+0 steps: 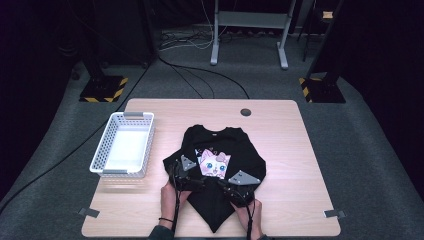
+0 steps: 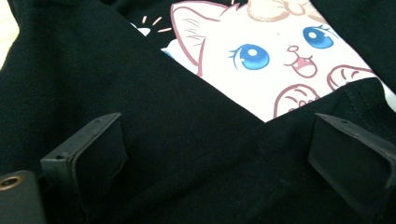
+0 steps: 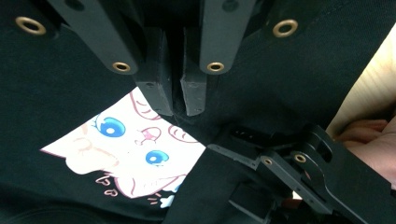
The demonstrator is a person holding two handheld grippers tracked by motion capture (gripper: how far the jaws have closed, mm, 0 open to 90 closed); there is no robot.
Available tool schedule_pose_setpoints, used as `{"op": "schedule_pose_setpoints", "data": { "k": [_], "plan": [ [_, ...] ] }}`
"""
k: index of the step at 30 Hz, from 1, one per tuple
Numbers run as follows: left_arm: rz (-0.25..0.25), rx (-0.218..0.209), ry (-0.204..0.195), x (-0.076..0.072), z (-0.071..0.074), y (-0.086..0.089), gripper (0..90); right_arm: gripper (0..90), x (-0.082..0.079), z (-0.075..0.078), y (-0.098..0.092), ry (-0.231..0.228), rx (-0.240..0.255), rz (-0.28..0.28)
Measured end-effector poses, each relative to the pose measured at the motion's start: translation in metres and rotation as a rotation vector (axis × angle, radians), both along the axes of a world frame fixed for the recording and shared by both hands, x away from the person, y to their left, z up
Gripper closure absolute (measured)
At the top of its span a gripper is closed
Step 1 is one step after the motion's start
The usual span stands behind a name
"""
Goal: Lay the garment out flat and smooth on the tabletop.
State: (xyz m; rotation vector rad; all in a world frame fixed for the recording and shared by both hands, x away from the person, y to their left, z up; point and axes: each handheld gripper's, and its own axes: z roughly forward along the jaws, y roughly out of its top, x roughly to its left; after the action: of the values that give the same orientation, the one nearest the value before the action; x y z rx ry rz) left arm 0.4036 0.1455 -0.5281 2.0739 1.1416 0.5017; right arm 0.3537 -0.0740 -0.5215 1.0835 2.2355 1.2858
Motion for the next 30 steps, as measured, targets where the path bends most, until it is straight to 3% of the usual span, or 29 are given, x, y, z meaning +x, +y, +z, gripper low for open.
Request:
{"op": "schedule_pose_setpoints", "data": {
  "k": [7, 25, 30],
  "plan": [
    [0.0, 0.003, -0.003, 0.0, 0.0, 0.0, 4.9, 82.4, -0.005, 0.001, -0.004, -0.018, 0.015, -0.011],
    [0.001, 0.001, 0.001, 0.001, 0.0, 0.001, 5.1, 82.5, -0.019, 0.004, -0.027, -0.004, 0.083, -0.028],
    [0.001, 0.001, 0.001, 0.001, 0.0, 0.001, 5.4, 82.7, -0.025, 0.005, -0.033, -0.004, 0.076, -0.027]
  ]
}}
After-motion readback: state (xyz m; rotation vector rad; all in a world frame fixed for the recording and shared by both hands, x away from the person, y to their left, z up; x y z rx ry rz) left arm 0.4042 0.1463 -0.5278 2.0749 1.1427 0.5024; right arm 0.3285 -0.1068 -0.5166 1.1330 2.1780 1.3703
